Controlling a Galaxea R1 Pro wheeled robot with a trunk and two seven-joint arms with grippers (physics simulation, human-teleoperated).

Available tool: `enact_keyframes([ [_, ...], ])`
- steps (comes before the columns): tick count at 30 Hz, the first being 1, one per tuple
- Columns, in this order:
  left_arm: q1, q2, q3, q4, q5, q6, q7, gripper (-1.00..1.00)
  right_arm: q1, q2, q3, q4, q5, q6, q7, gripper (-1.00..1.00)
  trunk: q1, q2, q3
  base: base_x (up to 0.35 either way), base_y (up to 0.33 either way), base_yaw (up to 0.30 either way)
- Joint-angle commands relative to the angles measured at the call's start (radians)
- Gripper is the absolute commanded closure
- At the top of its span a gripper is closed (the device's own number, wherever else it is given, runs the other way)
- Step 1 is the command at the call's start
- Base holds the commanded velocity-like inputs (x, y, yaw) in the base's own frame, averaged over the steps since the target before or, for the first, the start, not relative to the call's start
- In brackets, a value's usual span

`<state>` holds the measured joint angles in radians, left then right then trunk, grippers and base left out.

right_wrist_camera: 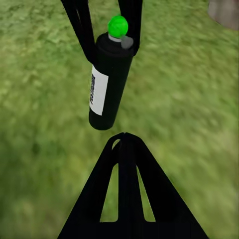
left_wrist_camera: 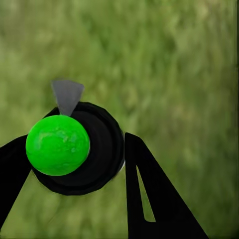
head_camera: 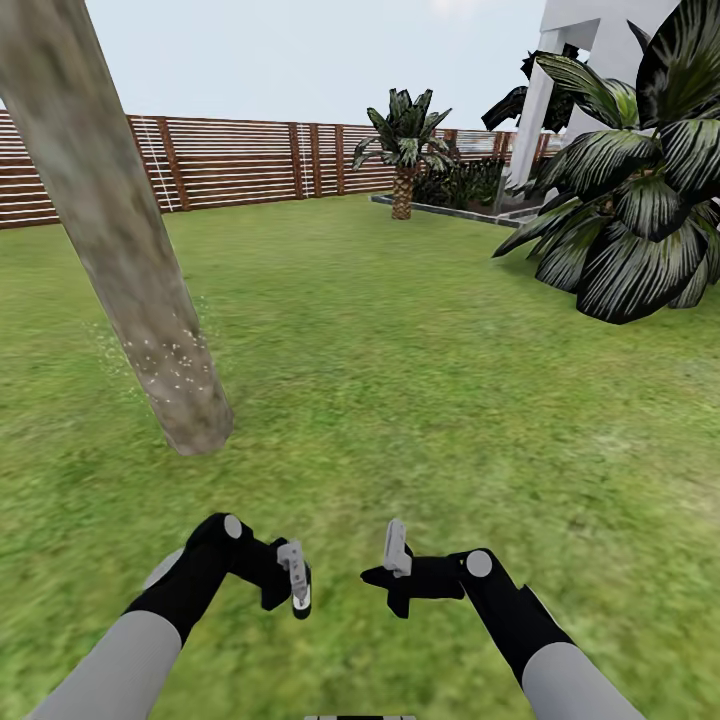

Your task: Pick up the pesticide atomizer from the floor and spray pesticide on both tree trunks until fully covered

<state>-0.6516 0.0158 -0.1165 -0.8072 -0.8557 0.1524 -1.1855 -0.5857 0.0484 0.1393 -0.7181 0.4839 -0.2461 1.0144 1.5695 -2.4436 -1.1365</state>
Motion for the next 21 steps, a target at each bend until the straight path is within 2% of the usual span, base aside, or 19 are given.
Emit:
enact_keyframes([
  [1,0.000,-0.001,-0.010,-0.001,0.001,0.009,-0.003,1.00,0.000,0.001,-0.001,-0.001,0.009,-0.005,0.001,1.00,0.000,0.000,-0.001,0.000,0.000,0.000],
  [7,0.001,-0.016,-0.016,-0.001,0.006,0.001,-0.004,1.00,-0.005,0.000,-0.001,-0.001,0.009,-0.005,0.001,1.00,0.000,0.000,-0.001,0.000,0.000,0.000],
  [12,0.002,-0.053,-0.025,0.031,0.002,-0.001,-0.005,1.00,-0.008,0.000,-0.001,-0.001,0.009,-0.005,0.001,1.00,0.000,0.000,-0.001,0.000,0.000,0.000],
  [21,0.001,-0.082,-0.031,0.043,0.006,0.001,0.005,1.00,-0.008,0.001,-0.001,-0.003,0.009,-0.006,0.001,1.00,0.000,0.000,-0.001,0.000,0.000,0.000],
])
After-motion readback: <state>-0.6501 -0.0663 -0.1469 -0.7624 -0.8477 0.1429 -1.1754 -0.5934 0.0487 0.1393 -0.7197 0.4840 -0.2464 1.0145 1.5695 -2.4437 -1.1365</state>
